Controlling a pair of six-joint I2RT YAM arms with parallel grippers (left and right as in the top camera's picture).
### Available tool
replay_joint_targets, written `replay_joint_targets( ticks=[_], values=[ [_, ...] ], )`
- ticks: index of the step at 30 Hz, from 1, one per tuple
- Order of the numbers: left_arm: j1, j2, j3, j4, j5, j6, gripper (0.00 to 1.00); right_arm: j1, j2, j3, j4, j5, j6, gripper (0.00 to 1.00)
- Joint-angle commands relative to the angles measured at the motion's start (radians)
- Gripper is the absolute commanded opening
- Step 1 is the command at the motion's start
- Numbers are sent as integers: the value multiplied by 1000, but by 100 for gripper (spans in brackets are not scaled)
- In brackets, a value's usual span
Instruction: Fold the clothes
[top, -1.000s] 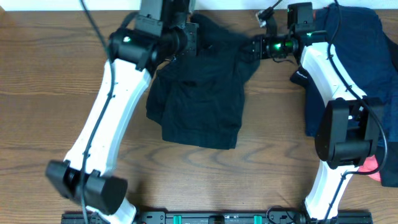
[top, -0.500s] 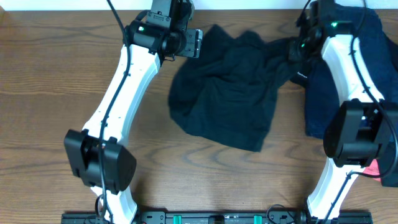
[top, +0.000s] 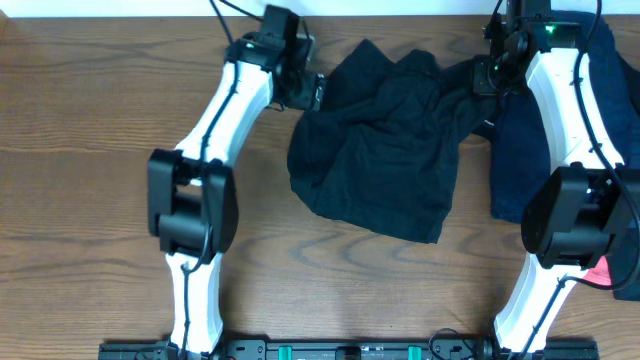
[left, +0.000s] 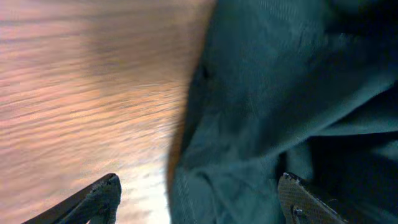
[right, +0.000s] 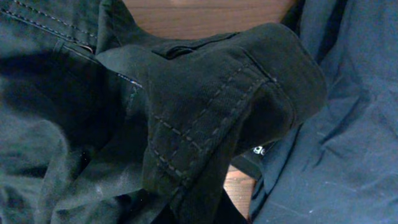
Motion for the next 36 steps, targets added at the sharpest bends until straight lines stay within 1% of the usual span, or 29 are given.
replay_joint_targets(
  ticks=[1, 8, 11, 13, 14, 15, 16, 17, 18, 22, 24, 27, 31, 35, 36],
  values=[
    [0, 44, 18, 8, 71, 62, 83, -2, -6, 18, -5, 10, -15, 5],
    [-3, 104, 18, 7, 72, 64, 82, -2, -6, 18, -8, 10, -15, 6],
    [-7, 128, 18, 6, 72, 64, 78, -2, -6, 18, -11, 10, -15, 6],
    [-7, 150, 18, 8, 71, 64, 71, -2, -6, 18, -16, 10, -15, 6],
    [-7, 156, 18, 8, 71, 64, 66, -2, -6, 18, -18, 10, -16, 5],
    [-6, 168, 18, 8, 71, 64, 49, -2, -6, 18, -20, 10, -18, 6],
    [-5, 169, 18, 7, 71, 64, 24, -2, -6, 18, -21, 10, -23, 6],
    [-4, 174, 18, 5, 70, 64, 12, -2, -6, 18, -21, 10, -23, 6],
    [-3, 174, 18, 4, 70, 64, 6, -2, -6, 18, -21, 10, -23, 5],
    [14, 164, 18, -11, 45, 24, 6, -2, -6, 18, -23, 10, -23, 6],
    [33, 152, 18, -38, -43, -22, 6, -2, -6, 18, -24, 10, -23, 6],
    [82, 126, 18, -125, -194, -92, 6, 0, -6, 18, -24, 10, -23, 8],
    [173, 93, 18, -245, -210, -133, 6, 0, -6, 18, -23, 10, -23, 9],
    [255, 63, 18, -332, -203, -181, 6, 2, -5, 18, -7, 10, -27, 18],
    [270, 55, 18, -349, -194, -181, 6, 2, -5, 18, 4, 10, -34, 24]
  ],
)
